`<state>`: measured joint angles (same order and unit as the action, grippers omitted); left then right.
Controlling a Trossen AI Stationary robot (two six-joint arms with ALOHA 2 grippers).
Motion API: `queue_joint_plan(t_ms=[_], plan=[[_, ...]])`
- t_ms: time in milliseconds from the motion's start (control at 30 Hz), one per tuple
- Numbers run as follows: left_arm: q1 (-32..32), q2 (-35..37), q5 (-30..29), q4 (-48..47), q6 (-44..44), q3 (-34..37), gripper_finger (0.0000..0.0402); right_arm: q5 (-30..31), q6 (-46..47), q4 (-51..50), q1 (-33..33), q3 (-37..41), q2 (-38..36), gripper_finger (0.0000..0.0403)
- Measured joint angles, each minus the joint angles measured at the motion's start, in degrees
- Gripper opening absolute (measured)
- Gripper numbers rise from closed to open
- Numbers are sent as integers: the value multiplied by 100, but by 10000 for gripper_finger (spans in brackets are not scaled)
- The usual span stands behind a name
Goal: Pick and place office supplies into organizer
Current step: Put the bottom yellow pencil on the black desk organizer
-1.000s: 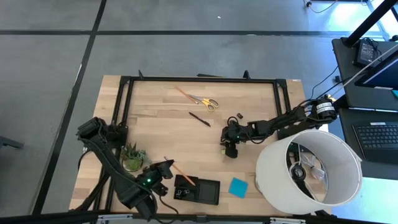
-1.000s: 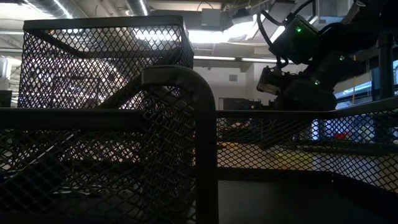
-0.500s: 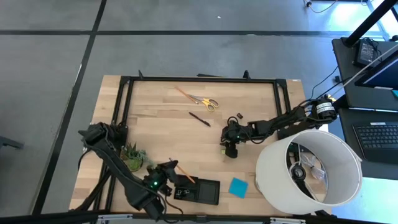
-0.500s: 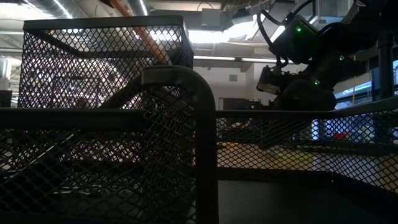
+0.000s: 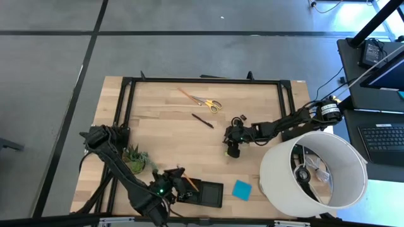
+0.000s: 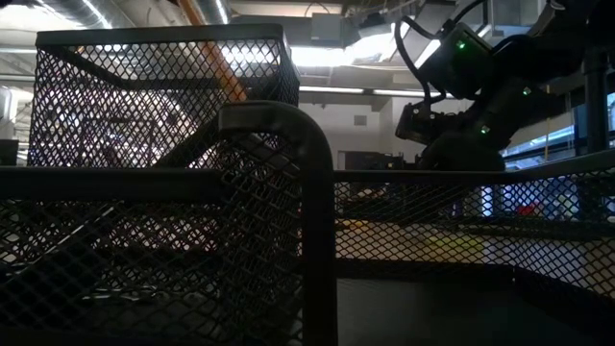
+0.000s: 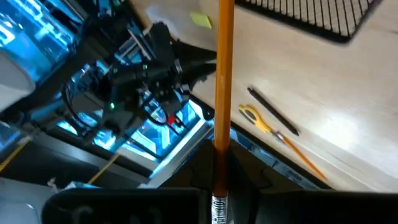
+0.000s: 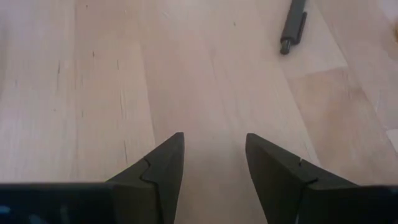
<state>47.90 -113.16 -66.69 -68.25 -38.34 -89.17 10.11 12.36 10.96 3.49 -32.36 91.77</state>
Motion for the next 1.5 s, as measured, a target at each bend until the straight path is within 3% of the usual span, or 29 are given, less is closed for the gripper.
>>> queue_joint_plan(t_ms=[400, 700, 1200, 1500], plan=[[-122, -515, -50, 319, -354, 0, 17, 0, 65, 0, 0, -2, 0, 174], [-118, -503, -44, 611, -596, 0, 20, -1, 63, 0, 0, -2, -2, 174], [-103, -503, -88, 724, -288, 0, 105, -2, 63, 0, 0, -2, -2, 174], [-61, -483, -136, 660, -290, -244, 127, -2, 65, 0, 0, -2, -2, 174]])
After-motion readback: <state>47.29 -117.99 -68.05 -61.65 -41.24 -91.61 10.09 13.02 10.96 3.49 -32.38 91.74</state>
